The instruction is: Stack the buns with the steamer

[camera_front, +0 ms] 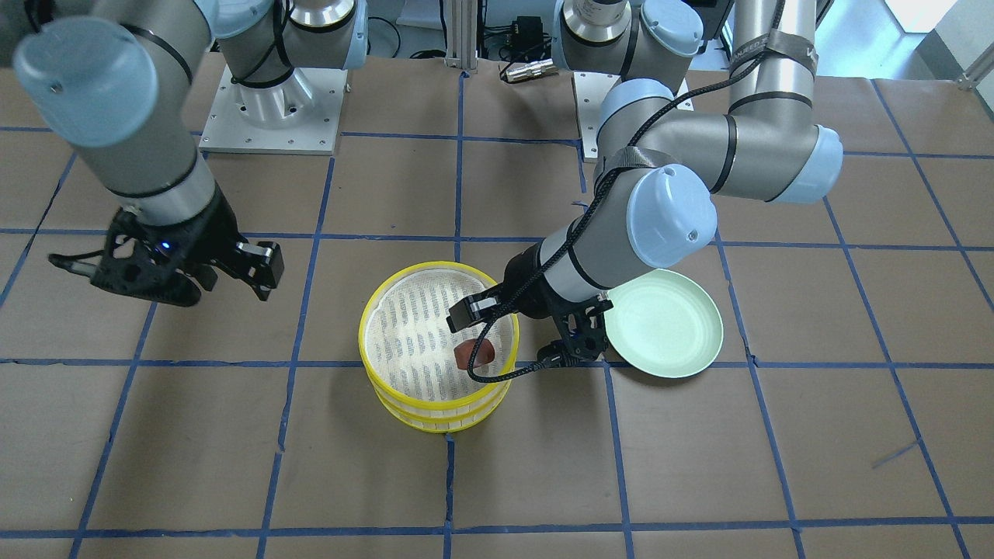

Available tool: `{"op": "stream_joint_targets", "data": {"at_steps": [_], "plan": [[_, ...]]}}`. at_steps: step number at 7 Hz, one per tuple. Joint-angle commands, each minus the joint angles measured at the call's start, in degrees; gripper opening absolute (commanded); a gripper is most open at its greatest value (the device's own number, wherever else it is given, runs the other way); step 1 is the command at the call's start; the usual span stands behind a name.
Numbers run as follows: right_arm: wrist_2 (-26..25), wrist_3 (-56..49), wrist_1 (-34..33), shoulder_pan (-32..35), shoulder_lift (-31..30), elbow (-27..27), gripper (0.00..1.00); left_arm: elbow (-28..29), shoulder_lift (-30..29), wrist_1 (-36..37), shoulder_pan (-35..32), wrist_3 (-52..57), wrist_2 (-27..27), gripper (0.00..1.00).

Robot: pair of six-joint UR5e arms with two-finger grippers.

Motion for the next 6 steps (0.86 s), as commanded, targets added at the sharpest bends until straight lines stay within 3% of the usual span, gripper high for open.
{"op": "stream_joint_targets", "data": {"at_steps": [1,2,3,4,6], "plan": [[0.3,-1.6,14.0,0.2,-5.7,-6.3,0.72,2.9,3.7,-1.9,-0.2,6.6,13.2,1.00],[1.1,-4.1,14.6,2.2,-7.7,-6.2,0.78,5.2,7.5,-10.3,0.0,9.8,14.5,1.00],[1.1,-3.8,14.4,4.5,-7.5,-5.9,0.79,9.3,10.0,-18.6,0.0,16.2,20.5,0.99],[1.0,-4.4,13.9,4.8,-7.4,-5.4,0.81,13.1,11.8,-25.7,0.2,23.3,21.5,0.99],[1.3,-5.6,12.7,4.8,-7.3,-5.1,0.94,11.8,14.7,-26.1,0.2,31.2,31.1,1.00]]}}
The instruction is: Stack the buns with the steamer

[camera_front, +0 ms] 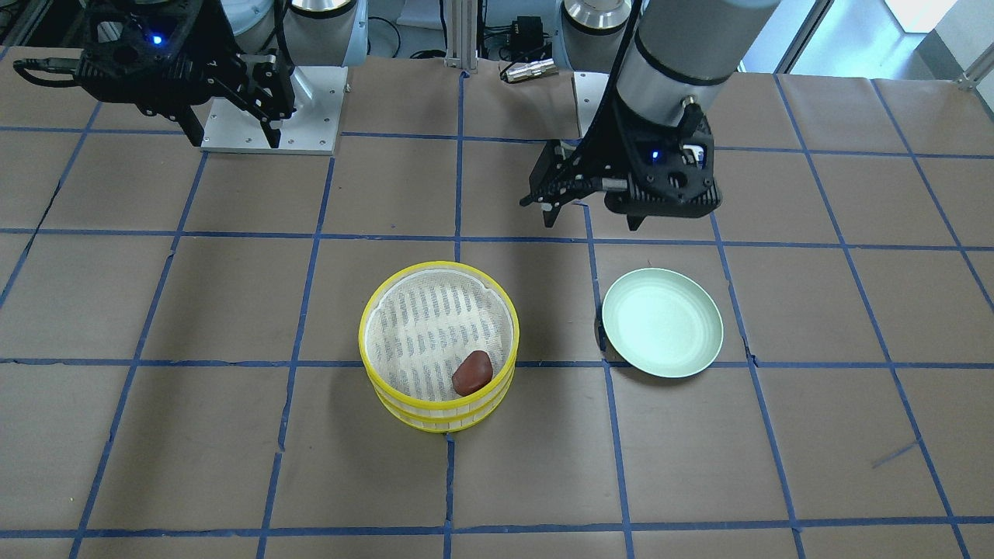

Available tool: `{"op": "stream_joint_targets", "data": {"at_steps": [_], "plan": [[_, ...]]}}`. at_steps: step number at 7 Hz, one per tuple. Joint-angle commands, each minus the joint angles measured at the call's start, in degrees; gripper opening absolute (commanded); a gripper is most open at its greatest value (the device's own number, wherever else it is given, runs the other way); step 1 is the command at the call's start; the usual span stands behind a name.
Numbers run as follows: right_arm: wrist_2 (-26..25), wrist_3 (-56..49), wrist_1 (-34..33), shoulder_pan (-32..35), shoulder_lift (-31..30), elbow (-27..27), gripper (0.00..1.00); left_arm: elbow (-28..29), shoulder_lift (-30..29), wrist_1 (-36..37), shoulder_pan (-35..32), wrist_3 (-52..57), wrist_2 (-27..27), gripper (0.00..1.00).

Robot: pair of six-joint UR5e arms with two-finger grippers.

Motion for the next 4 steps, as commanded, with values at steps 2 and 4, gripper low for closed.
{"op": "stream_joint_targets", "data": {"at_steps": [2,4], "plan": [[0.2,-2.4,-1.1,-0.3,0.2,0.5,1.00,-3.8,4.7,-0.9,0.2,4.5,5.3,1.00],[0.3,-4.7,-1.3,-0.6,0.7,0.5,1.00,-4.8,5.4,-0.1,0.8,3.9,5.8,1.00]]}}
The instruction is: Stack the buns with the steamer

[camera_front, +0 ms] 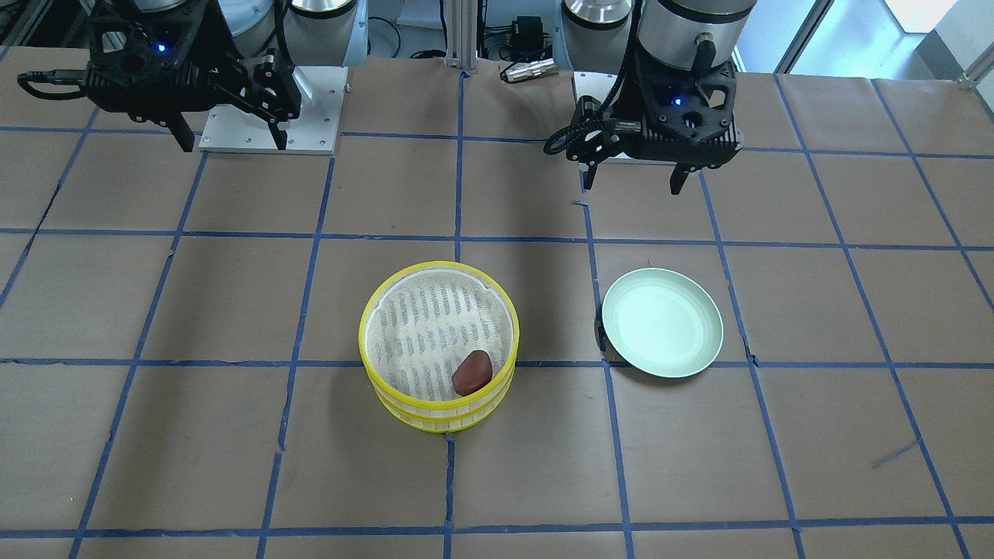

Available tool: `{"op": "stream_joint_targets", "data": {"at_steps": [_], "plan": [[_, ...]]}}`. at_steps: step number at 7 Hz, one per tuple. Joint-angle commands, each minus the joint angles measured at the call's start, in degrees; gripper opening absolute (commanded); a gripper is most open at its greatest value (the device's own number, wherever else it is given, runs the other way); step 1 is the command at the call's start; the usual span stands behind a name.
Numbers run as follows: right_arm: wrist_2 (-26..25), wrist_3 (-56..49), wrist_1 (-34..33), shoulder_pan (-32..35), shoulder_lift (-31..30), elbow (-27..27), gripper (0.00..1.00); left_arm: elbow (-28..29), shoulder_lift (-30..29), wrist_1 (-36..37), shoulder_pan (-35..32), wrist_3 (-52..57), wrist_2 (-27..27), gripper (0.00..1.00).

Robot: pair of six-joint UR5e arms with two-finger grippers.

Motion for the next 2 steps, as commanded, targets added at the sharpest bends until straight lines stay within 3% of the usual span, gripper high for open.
{"op": "stream_joint_targets", "data": {"at_steps": [1,2], "plan": [[0.0,-1.0,-0.4,-0.1,0.2,0.0,1.00,-0.7,0.5,0.7,0.4,-0.5,0.3,1.00],[0.0,-1.0,-0.4,-0.1,0.2,0.1,1.00,-0.7,0.5,0.8,0.4,-0.6,0.2,1.00]]}}
